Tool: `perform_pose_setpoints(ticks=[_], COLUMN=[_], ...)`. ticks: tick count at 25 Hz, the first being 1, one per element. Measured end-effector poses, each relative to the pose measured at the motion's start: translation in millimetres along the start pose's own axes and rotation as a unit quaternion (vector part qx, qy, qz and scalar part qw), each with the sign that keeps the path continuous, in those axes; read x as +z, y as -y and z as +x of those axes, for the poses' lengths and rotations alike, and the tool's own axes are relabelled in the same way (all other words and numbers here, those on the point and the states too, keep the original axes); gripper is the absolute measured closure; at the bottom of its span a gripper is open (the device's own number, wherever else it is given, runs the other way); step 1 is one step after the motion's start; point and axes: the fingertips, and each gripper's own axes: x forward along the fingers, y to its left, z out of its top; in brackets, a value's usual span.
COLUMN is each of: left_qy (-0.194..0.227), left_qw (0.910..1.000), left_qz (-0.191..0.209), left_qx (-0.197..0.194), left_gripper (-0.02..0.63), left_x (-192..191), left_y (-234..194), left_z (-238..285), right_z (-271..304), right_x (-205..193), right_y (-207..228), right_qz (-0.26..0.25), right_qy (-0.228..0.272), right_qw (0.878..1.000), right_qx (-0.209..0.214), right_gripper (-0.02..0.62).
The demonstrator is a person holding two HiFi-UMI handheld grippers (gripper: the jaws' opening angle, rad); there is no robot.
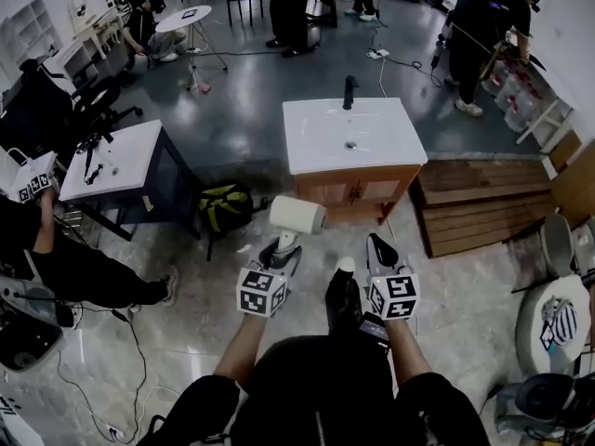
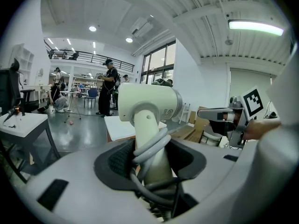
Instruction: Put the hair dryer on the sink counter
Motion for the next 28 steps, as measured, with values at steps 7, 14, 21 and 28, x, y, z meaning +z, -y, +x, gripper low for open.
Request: perform_pose_setpoints(ticks=[7, 14, 21, 28], left_qy=[-0.003, -0.003, -0.02, -0.014], left_qw=[0.9999, 0.9998, 0.9993, 0.999], left_qz=[0.0, -0.009, -0.013, -0.015], left_qx=[0.01, 0.02, 0.03, 0.039], left_gripper=[0.403, 0.403, 0.403, 0.402], left_x=[19.5, 31.1, 29.6, 45.8], left_y=[-19.1, -39.0, -58.2, -74.1], left_z=[36.2, 72.6, 109.0, 140.1], right_z=[45.5, 85.3, 116.6, 147.5], right_x=[15.4, 17.2, 9.7, 12.4], right_y=[23.5, 43.6, 64.6, 88.0], right_qz=[0.003, 0.002, 0.016, 0.013], right_qy=[0.004, -0.002, -0.009, -0.015], right_qw=[1.0, 1.0, 0.999, 0.999], right_qx=[0.012, 0.025, 0.027, 0.03], right_gripper=[0.591, 0.591, 0.591, 0.591])
